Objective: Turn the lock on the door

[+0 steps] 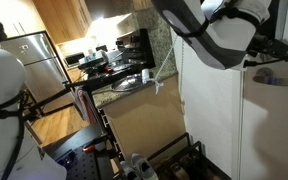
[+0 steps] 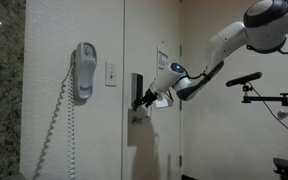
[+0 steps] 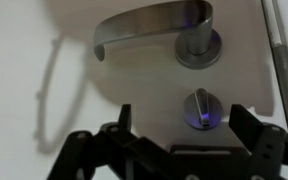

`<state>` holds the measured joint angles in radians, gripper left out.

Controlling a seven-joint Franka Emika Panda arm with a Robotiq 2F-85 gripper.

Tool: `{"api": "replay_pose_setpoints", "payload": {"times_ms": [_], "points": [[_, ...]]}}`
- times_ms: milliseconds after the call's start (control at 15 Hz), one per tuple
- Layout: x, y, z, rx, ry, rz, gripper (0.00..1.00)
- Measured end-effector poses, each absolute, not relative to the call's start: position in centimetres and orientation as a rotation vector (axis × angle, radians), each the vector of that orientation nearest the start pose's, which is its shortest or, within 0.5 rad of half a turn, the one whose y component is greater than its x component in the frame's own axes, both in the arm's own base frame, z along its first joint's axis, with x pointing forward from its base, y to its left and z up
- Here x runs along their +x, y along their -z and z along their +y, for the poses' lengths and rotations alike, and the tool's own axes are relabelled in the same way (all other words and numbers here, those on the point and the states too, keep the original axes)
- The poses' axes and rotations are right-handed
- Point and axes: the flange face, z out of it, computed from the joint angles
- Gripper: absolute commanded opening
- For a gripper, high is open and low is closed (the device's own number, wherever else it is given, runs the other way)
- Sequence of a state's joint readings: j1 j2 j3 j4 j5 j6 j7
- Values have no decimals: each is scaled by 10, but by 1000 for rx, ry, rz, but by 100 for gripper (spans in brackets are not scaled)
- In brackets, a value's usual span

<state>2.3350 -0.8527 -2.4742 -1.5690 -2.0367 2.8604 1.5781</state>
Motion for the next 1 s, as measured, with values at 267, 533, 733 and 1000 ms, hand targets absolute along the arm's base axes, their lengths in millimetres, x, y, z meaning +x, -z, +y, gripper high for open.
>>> {"api": "replay_pose_setpoints", "payload": {"times_ms": [267, 533, 733, 1000], "points": [[687, -250, -134, -2937, 1454, 349, 69], [687, -251, -134, -2937, 1455, 348, 45], [688, -251, -128, -2933, 1454, 336, 23], [690, -252, -116, -2926, 1453, 309, 0]]}}
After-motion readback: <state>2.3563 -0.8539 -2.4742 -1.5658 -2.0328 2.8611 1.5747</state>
